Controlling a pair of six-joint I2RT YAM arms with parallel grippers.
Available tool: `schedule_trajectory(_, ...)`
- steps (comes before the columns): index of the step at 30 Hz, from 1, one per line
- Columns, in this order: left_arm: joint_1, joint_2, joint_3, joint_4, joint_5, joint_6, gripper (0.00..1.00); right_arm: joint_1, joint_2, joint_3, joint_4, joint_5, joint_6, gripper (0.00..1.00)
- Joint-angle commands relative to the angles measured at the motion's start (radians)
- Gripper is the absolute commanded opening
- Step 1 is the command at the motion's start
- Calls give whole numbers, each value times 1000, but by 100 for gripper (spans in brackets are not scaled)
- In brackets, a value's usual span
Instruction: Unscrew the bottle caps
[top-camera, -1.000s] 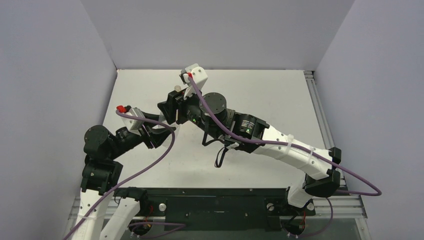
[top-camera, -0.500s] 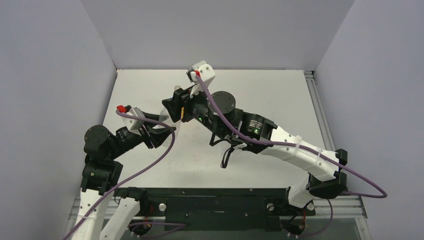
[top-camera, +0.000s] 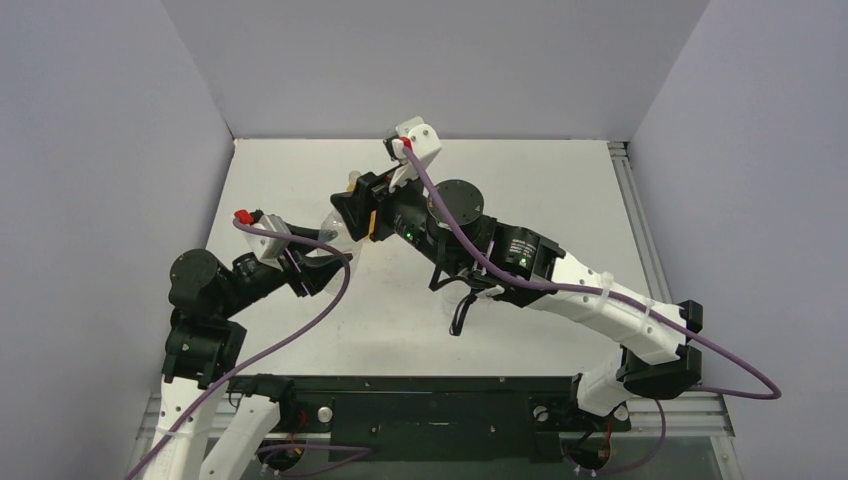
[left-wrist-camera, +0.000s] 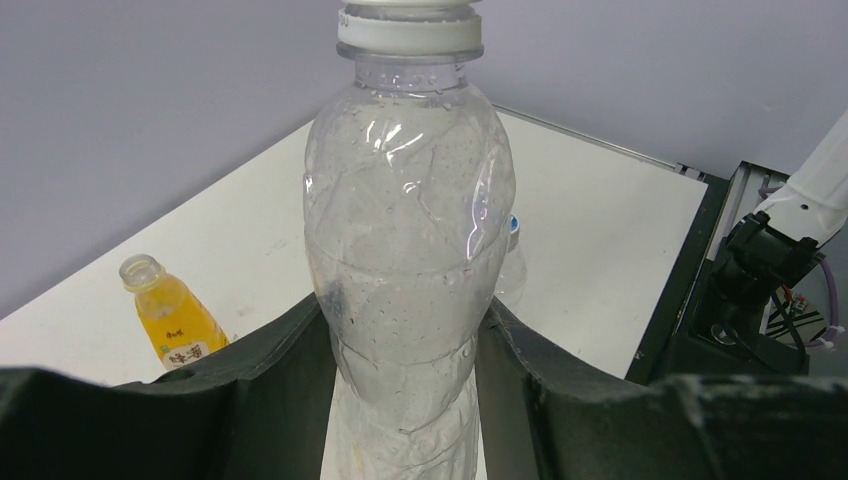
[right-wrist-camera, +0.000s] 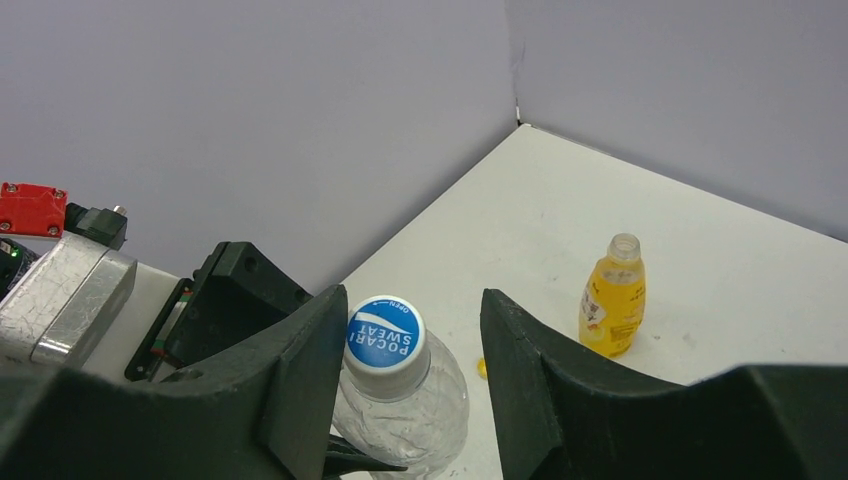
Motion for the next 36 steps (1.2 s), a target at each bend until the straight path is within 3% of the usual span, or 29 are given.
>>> schedule_trajectory(1, -4, 4, -1, 36, -8, -1, 0, -5, 7, 29, 5, -21, 8, 48)
schedule_trajectory(16, -5, 6, 1, 35, -9, 4, 0, -6, 35, 33, 26, -55, 32, 45)
schedule_trajectory(20, -5, 5, -1, 37, -10, 4, 0, -7, 32, 28, 28, -54, 34, 33)
schedule_trajectory(25, -5, 6, 8, 43, -3, -22, 0, -15, 18, 14, 33, -68, 31, 7)
schedule_trajectory(27, -5, 7, 17, 55, 16, -55, 0, -24, -1, -3, 41, -105, 22, 0)
schedule_trajectory(36, -5, 20, 21, 285, 263, -417, 0, -107, -132, -163, 151, -584, 0, 0)
